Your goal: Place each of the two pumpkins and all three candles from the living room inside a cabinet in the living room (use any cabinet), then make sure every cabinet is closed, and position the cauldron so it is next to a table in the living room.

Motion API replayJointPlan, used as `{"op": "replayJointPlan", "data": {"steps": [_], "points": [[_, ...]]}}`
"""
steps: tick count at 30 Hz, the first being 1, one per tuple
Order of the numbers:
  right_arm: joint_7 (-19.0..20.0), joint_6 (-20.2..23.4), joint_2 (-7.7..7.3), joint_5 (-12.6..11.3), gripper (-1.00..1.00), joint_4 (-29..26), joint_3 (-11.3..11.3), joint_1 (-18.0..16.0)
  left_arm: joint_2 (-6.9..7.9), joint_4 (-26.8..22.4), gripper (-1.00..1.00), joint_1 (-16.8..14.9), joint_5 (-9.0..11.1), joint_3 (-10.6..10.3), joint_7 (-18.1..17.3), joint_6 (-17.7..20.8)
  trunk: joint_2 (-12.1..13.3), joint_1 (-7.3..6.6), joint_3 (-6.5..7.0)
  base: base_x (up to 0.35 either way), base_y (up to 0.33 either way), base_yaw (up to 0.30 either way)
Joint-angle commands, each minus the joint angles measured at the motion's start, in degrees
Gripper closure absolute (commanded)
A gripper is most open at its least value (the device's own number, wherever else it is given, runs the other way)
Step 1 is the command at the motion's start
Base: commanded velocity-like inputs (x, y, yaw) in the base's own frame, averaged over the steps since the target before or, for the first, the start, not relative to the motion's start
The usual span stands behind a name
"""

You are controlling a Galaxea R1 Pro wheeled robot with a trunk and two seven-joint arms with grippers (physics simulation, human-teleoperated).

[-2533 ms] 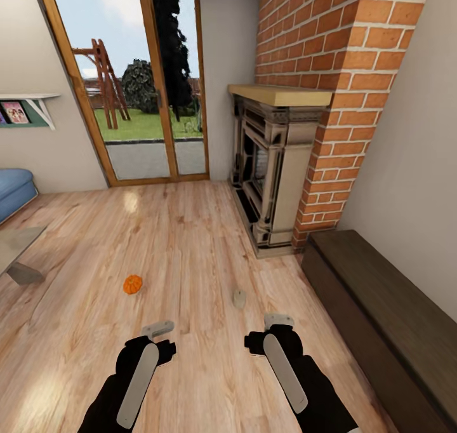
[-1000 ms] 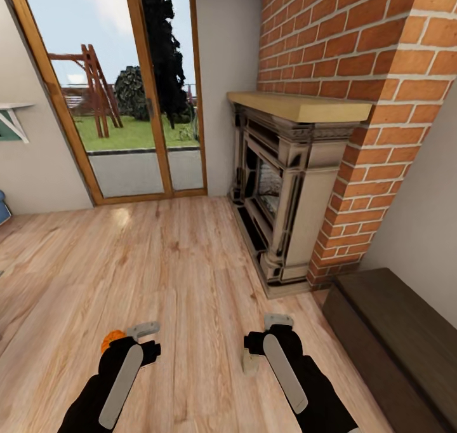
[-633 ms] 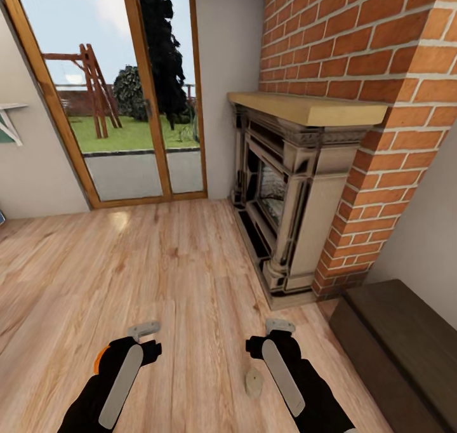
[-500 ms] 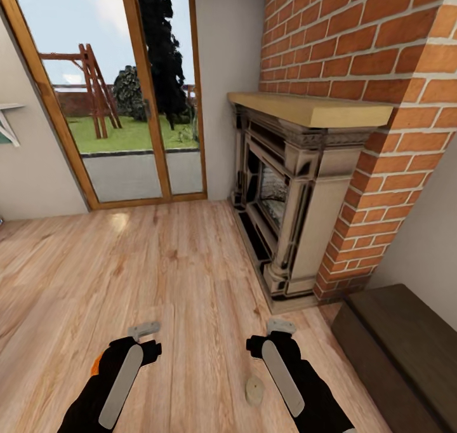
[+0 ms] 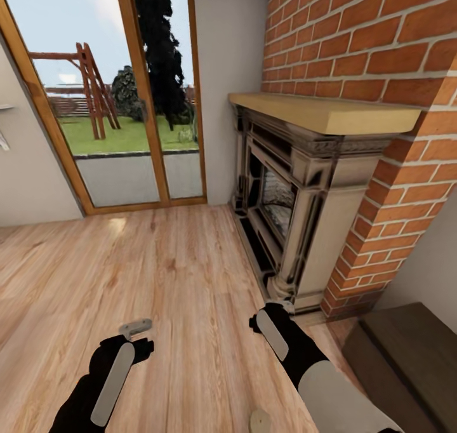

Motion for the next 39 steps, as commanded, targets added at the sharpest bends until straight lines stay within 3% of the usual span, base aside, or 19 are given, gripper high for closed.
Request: {"op": "replayJointPlan", "data": {"steps": [1, 4, 5, 8, 13, 16, 21, 26, 32, 39], "points": [[-0.51, -0.03, 0.00, -0.48, -1.00, 0.05, 0.11, -0.12, 0.40, -0.54, -1.00, -0.04, 0.58, 0.09, 0.53, 0.26, -0.04, 0.04, -0.06, 0.342, 0.003, 0.000], [-0.47, -0.28, 0.00, -0.51, -1.00, 0.14, 0.15, -0.13, 4.42, -1.24, -1.00, -0.04, 0.60, -0.08, 0.51, 0.75, -0.04, 0.04, -0.06, 0.323, 0.001, 0.000], [-0.45, -0.29, 0.00, -0.51, -1.00, 0.15, 0.17, -0.12, 5.08, -1.25, -1.00, -0.04, 0.61, -0.10, 0.41, 0.69, -0.04, 0.04, -0.06, 0.214, 0.000, 0.000], [-0.42, -0.32, 0.00, -0.46, -1.00, 0.22, 0.28, -0.11, 5.92, -0.44, -1.00, -0.04, 0.27, -0.67, -2.31, -0.28, -0.04, 0.04, -0.06, 0.050, 0.012, 0.000], [-0.42, -0.33, 0.00, -0.43, -1.00, 1.70, 0.36, -0.13, 5.98, -0.02, -1.00, -0.04, 0.12, -1.63, -4.95, -2.03, -0.04, 0.04, -0.06, -0.076, 0.019, 0.000], [-0.42, -0.31, 0.00, -0.43, -1.00, 2.08, 0.37, -0.12, 5.14, -0.55, -1.00, -0.04, 0.42, -1.58, -5.09, -2.93, -0.04, 0.04, -0.06, -0.012, 0.003, 0.000], [-0.41, -0.25, 0.00, -0.42, -1.00, 2.17, 0.41, -0.11, -0.07, -0.89, -1.00, -0.04, 0.47, -1.30, -4.87, -3.28, -0.04, 0.04, -0.06, -0.002, 0.000, 0.000], [-0.34, 0.06, 0.00, -0.42, -1.00, 4.91, 0.52, -0.14, -3.05, -0.92, -1.00, -0.04, 0.53, -1.33, -4.69, -3.06, -2.04, 1.14, -0.96, 0.000, 0.000, 0.000], [-0.35, 0.20, 0.00, -0.28, -1.00, 6.38, 0.54, -0.13, -3.94, -0.92, -1.00, -0.04, 0.60, -1.25, -4.75, -2.99, -4.45, 2.46, -2.04, 0.000, 0.000, 0.000], [-0.84, 0.04, 0.00, 0.01, -1.00, 6.29, 0.59, -0.11, -3.64, -0.99, -1.00, -0.04, 0.48, -0.93, -4.68, -2.78, -7.26, 3.99, -3.30, 0.000, 0.000, 0.000]]}}
